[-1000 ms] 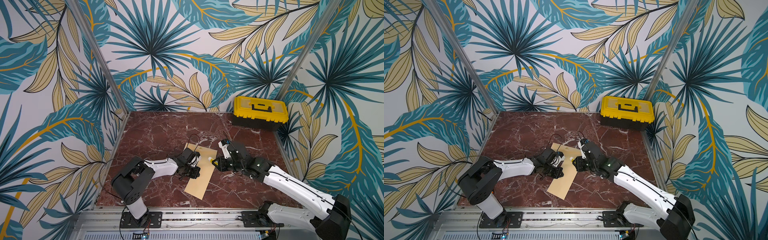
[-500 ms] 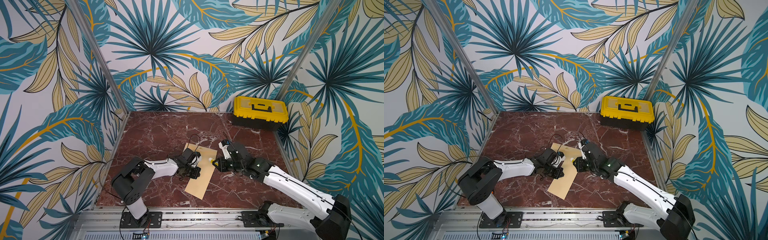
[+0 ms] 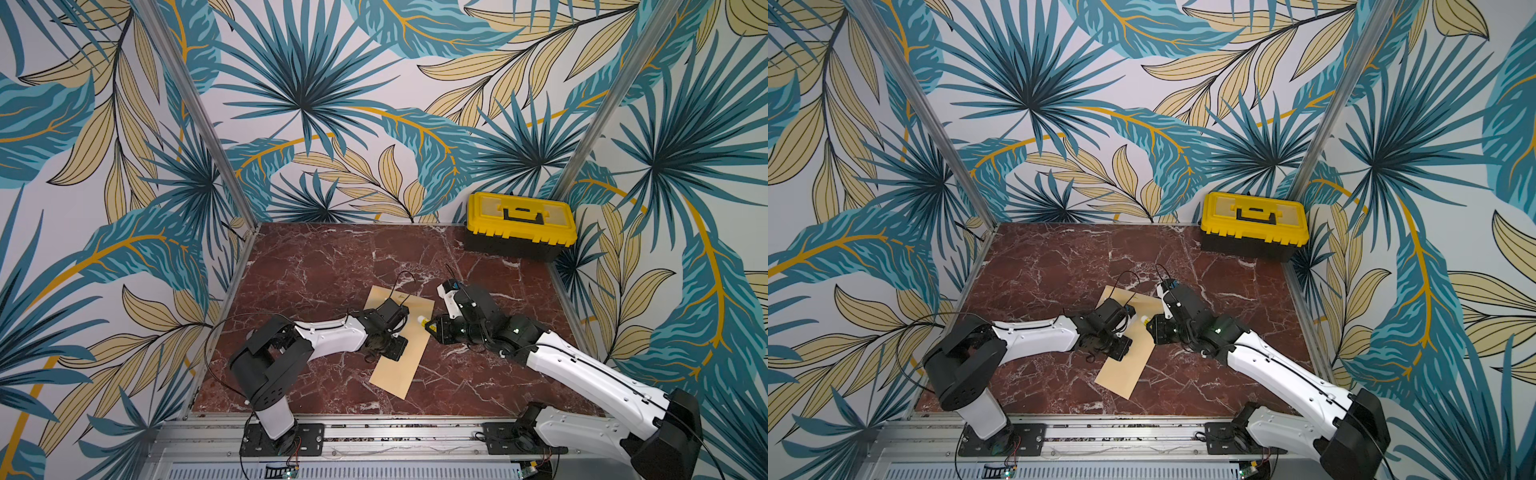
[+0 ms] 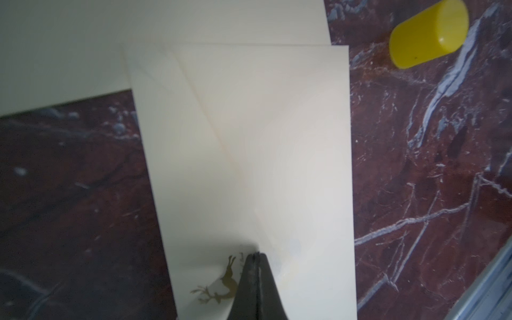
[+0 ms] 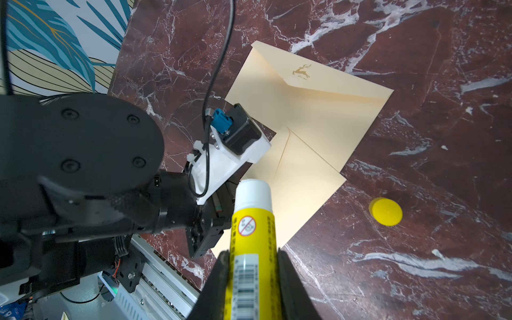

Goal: Seal the envelope with a glue stick
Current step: Seal the envelope at the center of the board.

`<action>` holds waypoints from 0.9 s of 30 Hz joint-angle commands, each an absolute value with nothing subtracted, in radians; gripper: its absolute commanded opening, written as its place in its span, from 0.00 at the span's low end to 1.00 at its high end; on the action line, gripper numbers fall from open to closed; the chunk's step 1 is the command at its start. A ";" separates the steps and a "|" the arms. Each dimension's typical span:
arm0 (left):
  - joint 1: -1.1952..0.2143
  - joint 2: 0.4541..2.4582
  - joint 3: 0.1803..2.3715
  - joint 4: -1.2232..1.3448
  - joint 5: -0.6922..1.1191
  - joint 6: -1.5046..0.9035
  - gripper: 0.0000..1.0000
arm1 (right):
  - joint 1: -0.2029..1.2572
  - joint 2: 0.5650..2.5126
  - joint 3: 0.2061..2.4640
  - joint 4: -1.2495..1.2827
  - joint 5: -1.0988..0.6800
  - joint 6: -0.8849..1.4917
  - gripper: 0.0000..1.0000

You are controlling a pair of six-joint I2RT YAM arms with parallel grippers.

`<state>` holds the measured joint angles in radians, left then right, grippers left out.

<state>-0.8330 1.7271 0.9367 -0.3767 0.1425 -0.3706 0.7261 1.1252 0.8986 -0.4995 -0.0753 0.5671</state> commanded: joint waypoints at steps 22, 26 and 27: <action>-0.941 1.791 0.953 -0.618 -0.109 -0.402 0.01 | 0.704 0.962 0.882 -0.574 0.177 0.577 0.00; -0.943 1.754 0.978 -0.648 -0.114 -0.402 0.02 | 0.702 0.940 0.873 -0.581 0.180 0.582 0.00; -0.942 1.746 0.986 -0.663 -0.116 -0.401 0.02 | 0.701 0.940 0.870 -0.581 0.177 0.582 0.00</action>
<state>-0.9478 1.7451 1.0042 -0.5163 -0.0998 -0.3935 0.7055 0.9455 0.8951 -0.5594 0.1452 0.5705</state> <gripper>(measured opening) 0.045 0.268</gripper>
